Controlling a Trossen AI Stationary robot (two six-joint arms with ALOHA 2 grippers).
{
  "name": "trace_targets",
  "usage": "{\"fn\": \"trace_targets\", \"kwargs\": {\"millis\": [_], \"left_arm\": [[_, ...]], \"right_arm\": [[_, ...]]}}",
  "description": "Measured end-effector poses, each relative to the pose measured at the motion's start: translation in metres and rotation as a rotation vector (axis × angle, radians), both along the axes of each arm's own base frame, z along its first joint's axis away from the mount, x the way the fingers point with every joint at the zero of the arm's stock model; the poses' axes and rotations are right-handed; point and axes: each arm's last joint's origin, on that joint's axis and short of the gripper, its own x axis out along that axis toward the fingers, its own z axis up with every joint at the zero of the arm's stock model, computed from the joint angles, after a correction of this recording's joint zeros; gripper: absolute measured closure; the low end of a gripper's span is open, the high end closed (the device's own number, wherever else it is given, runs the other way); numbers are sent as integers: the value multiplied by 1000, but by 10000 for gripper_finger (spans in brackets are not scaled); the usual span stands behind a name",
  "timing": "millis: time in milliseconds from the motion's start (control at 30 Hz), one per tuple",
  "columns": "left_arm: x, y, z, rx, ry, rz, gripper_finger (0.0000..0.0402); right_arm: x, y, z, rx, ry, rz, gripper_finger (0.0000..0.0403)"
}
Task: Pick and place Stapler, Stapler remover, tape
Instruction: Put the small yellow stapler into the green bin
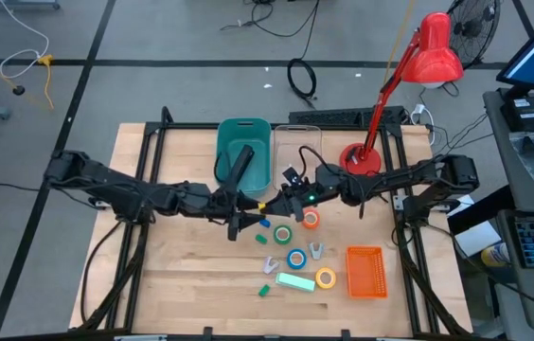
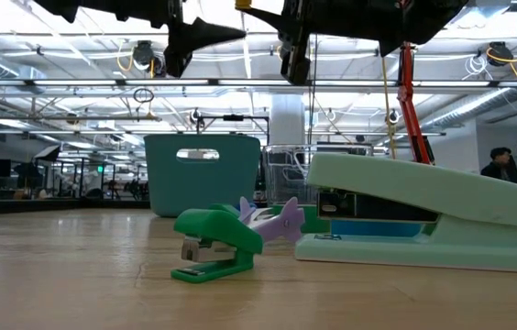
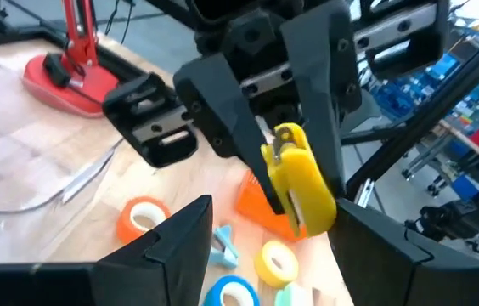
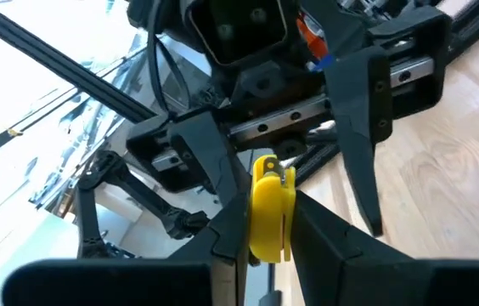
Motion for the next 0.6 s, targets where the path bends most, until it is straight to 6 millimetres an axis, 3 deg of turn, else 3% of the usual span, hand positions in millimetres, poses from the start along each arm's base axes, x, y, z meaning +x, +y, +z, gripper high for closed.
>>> {"fn": "trace_targets", "kwargs": {"millis": [600], "left_arm": [[14, 6, 1, -29, -9, -27, 174]], "right_arm": [[0, 0, -1, 4, 15, 2, 344]]}}
